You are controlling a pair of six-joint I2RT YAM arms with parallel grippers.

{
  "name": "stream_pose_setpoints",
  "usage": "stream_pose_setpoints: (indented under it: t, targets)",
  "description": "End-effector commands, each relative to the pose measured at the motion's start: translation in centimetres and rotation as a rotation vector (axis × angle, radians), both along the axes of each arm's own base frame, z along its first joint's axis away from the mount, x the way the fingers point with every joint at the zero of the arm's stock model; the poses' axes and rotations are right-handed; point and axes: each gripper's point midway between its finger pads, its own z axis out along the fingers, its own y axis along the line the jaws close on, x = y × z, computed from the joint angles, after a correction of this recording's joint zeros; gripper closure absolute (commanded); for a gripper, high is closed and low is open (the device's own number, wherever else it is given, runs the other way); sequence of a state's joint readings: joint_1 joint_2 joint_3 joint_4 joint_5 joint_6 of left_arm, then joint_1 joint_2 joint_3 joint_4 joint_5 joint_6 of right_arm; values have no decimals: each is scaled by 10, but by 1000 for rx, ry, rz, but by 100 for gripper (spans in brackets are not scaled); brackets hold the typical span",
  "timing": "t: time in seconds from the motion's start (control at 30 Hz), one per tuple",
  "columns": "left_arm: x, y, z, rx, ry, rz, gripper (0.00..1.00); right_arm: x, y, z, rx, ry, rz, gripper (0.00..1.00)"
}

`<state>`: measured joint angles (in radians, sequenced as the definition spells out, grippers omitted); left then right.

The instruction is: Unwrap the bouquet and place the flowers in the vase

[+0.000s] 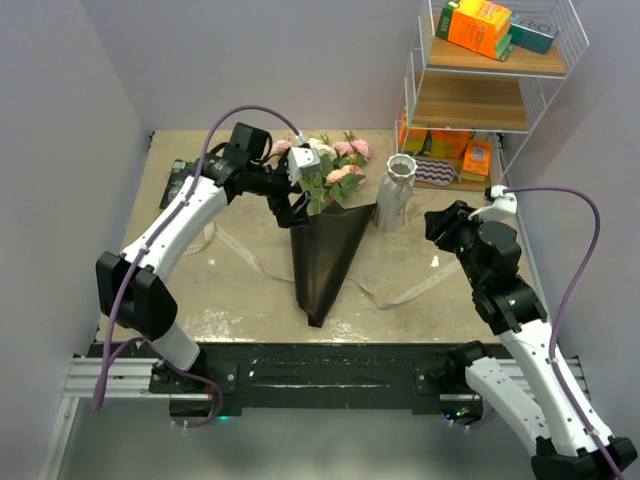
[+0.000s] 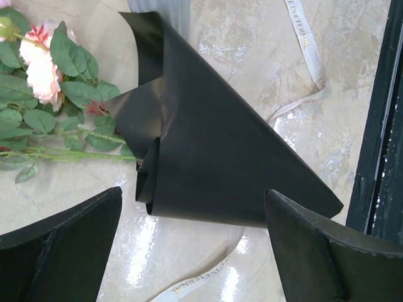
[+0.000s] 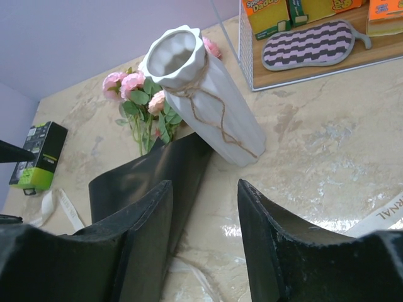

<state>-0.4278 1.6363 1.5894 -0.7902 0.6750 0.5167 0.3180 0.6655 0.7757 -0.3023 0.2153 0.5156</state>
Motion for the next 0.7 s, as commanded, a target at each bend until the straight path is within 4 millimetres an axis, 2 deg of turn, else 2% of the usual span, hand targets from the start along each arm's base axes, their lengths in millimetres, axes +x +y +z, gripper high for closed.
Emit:
stream_pose_setpoints:
  t: [0.0, 0.03, 0.1, 0.13, 0.2, 0.23, 0.3, 0.33, 0.4, 0.57, 0.63, 0.67]
  targets:
    - [21, 21, -10, -60, -12, -22, 1, -2, 4, 14, 12, -32, 28, 50]
    - [25, 22, -26, -59, 27, -41, 1, -2, 5, 15, 14, -34, 34, 50]
    - [31, 24, -40, -57, 39, -83, 1, -1, 7, 16, 16, -36, 43, 50]
    - [36, 23, -59, -46, 79, -98, 1, -1, 7, 17, 16, -39, 45, 49]
    - [38, 18, -65, -68, 98, -149, 1, 0, 9, 17, 17, -37, 51, 50]
    - [39, 15, -81, -74, 144, -172, 1, 1, 9, 18, 18, -39, 52, 50]
    - [35, 7, -77, -122, 167, -241, 1, 2, 10, 19, 19, -40, 57, 50]
    - [34, 5, -87, -133, 202, -265, 1, 2, 11, 19, 16, -40, 62, 49]
    - [32, 0, -81, -170, 205, -310, 1, 3, 12, 20, 11, -39, 68, 50]
    - [37, -2, -91, -177, 197, -309, 1, 3, 15, 22, 7, -44, 83, 51]
    - [35, -2, -92, -183, 204, -313, 6, 4, 16, 21, 4, -41, 88, 51]
    - [33, -3, -91, -185, 208, -322, 15, 4, 16, 22, 5, -44, 89, 51]
